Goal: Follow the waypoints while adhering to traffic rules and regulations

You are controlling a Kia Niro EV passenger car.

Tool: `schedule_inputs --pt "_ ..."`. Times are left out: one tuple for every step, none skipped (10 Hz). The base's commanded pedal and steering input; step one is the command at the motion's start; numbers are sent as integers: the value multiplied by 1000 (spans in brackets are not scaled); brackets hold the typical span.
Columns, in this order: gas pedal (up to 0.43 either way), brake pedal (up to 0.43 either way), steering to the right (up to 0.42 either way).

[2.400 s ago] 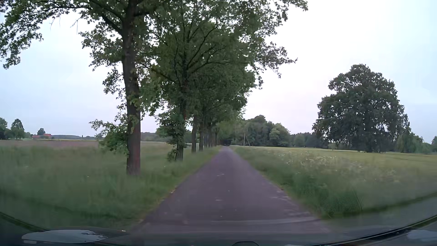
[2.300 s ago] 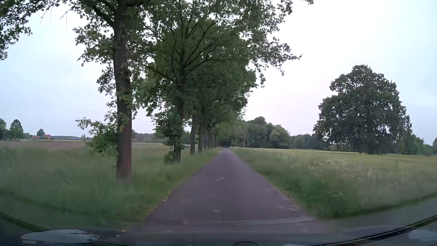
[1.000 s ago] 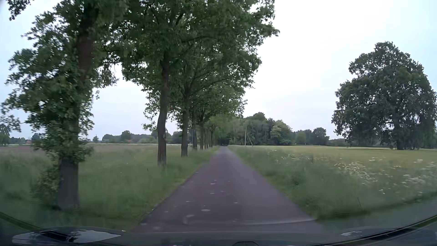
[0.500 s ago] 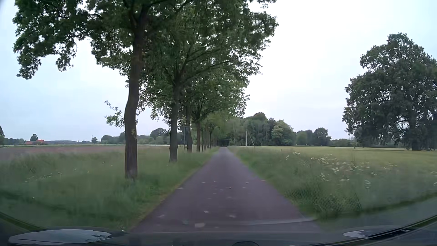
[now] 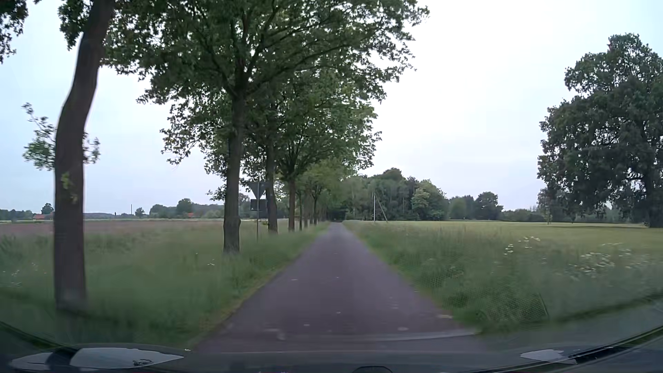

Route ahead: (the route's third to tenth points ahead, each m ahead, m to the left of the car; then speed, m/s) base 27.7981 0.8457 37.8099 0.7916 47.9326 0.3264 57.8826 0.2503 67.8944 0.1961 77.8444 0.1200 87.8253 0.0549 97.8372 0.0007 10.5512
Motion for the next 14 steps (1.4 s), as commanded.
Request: schedule_inputs --pt "240 0 4" --pt "240 0 4" --pt "240 0 4" --pt "240 0 3" --pt "240 0 3" --pt "240 0 4" --pt "240 0 3" --pt "240 0 3" --pt "240 0 2" --pt "240 0 0" --pt "240 0 0" --pt "240 0 0" --pt "240 0 0" --pt "240 0 0"
